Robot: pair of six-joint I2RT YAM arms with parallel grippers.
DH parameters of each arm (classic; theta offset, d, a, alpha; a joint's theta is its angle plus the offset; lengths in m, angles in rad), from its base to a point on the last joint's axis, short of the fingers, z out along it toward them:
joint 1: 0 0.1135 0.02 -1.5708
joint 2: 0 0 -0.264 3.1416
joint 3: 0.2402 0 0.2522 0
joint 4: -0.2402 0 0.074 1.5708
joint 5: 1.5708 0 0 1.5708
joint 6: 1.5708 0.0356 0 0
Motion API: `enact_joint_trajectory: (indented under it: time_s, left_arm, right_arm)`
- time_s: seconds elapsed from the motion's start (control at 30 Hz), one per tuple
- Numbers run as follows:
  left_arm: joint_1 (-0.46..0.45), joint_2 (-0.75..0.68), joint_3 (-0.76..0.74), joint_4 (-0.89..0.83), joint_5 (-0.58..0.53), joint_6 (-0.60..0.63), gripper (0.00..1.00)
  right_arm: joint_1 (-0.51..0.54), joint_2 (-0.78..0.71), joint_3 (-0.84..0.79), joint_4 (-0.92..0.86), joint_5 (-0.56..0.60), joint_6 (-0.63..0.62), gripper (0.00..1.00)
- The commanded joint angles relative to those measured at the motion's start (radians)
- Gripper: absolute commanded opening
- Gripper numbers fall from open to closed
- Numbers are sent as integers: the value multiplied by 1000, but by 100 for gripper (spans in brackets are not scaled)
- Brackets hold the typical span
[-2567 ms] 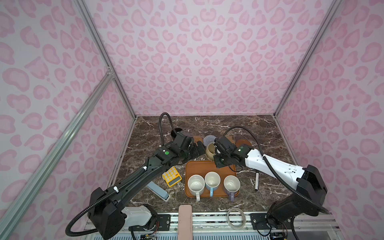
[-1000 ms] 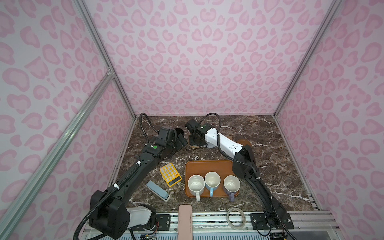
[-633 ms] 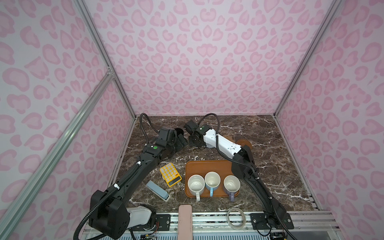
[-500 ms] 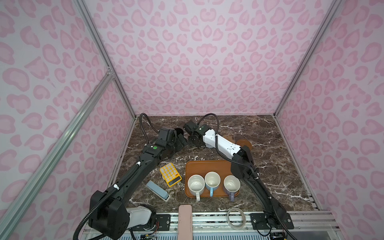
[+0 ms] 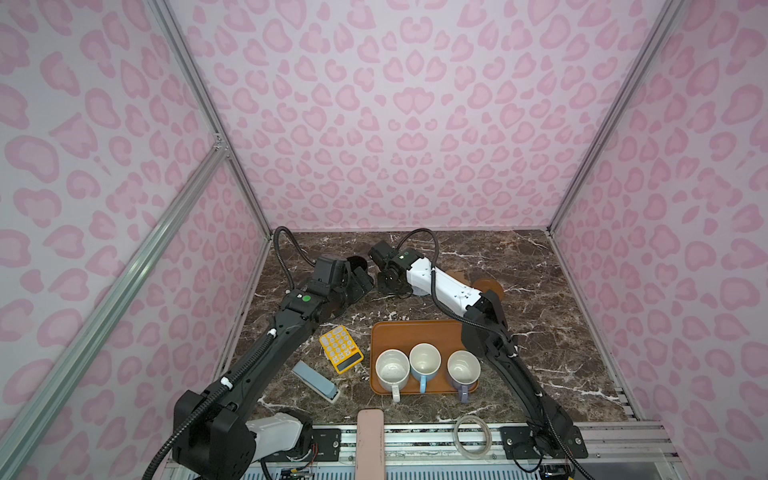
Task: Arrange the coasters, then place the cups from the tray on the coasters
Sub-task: 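Lower the beige mug onto the rattan coaster and open the right gripper, then lower the left gripper onto the white speckled mug while the right draws back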
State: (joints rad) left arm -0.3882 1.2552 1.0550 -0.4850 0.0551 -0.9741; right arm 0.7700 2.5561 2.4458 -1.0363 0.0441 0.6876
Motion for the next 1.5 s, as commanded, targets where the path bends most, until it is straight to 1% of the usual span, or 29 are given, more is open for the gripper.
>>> enact_joint_trajectory:
  time_s: [0.0,0.07,0.2,0.23,0.3,0.33,0.4,0.5,0.57,0.6,0.7,0.83,1.0,1.17,1.33,1.4,1.47]
  left_arm:
    - [1,-11,8,-24,-12,9,98]
    - [2,-18,12,-38,-13,15,98]
    - [2,-47,25,-87,7,37,97]
    - [2,-53,31,-99,18,48,98]
    - [1,-73,48,-148,38,74,98]
    - [2,-82,56,-170,45,88,98]
    - [2,-101,71,-228,71,121,98]
    - [-9,-115,105,-328,108,168,98]
    - [-36,-129,117,-388,101,181,97]
    - [-57,-137,120,-413,92,180,97]
    - [-134,-165,105,-457,62,149,97]
    - [-257,-208,52,-469,-7,53,97]
    - [-391,-229,-12,-459,-69,-60,97]
    - [-529,-198,-46,-459,-121,-128,97]
    - [-652,-163,-94,-402,-141,-184,97]
    - [-689,-141,-114,-374,-136,-205,97]
    - [-716,-110,-116,-387,-151,-226,97]
  right_arm:
    - [-7,-3,-1,-5,-44,2,48]
    - [-9,-15,-1,-12,-40,-1,55]
    - [-8,-73,-21,-30,-26,-16,61]
    - [-6,-95,-37,-26,-25,-20,64]
    - [-3,-164,-110,0,-23,-35,68]
    - [-2,-195,-143,11,-18,-36,82]
    - [0,-283,-245,49,-11,-42,85]
    - [-3,-408,-381,95,-4,-49,86]
    - [-4,-486,-462,125,-7,-70,86]
    - [-5,-526,-498,132,-4,-84,97]
    - [-7,-629,-577,130,6,-126,98]
    - [-7,-770,-726,145,9,-153,98]
    - [-5,-963,-930,203,-60,-157,98]
    - [4,-1157,-1149,272,-153,-198,98]
    - [5,-1304,-1299,285,-224,-225,98]
    - [5,-1357,-1348,290,-248,-220,98]
    - [6,-1401,-1382,293,-256,-202,98]
